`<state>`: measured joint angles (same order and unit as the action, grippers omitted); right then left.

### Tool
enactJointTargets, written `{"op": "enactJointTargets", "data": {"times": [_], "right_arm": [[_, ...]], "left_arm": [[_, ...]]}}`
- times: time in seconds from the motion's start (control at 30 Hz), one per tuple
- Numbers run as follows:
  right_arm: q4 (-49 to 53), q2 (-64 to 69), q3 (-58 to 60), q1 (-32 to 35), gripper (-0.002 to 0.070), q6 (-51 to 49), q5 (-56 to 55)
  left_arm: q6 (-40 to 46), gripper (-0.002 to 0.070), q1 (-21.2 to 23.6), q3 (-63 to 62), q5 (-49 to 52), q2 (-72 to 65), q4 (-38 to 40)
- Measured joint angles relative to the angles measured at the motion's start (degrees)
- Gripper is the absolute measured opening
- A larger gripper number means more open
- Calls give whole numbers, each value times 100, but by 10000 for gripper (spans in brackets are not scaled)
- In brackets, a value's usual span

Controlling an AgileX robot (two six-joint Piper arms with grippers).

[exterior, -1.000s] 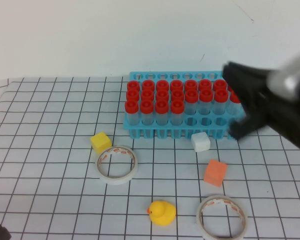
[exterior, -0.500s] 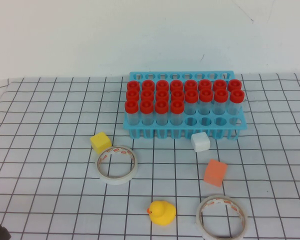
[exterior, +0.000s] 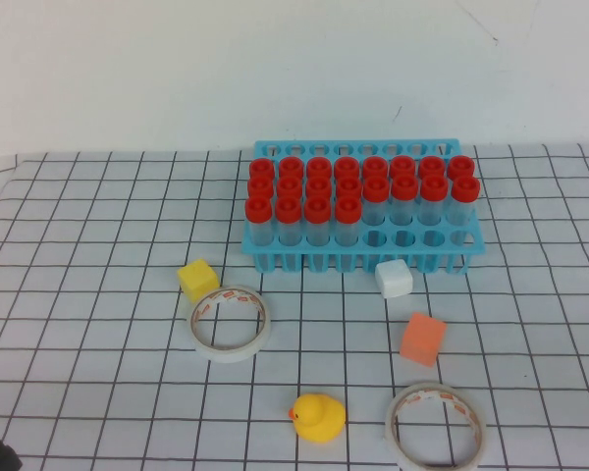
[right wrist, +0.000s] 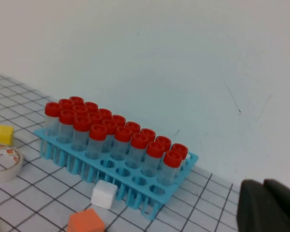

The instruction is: Place the test tubes

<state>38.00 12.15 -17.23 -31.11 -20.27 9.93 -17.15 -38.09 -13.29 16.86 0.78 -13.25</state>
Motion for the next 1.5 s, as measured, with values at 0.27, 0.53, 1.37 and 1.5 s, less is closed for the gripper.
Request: {"op": "enactJointTargets", "data": {"times": [0.27, 0.53, 1.37, 1.5], "right_arm": [[-1976, -413, 484, 0, -1, 1460, -24], [-4885, -792, 1137, 1098, -1, 4280, -2], [-3627, -1287, 1858, 3578, -1, 2437, 847], [-3532, -1287, 1858, 3578, -1, 2149, 881]], "left_arm": [[0, -1, 0, 0, 0, 0, 0], [0, -1, 0, 0, 0, 0, 0], [0, -1, 0, 0, 10, 0, 0], [0, -1, 0, 0, 10, 0, 0]]}}
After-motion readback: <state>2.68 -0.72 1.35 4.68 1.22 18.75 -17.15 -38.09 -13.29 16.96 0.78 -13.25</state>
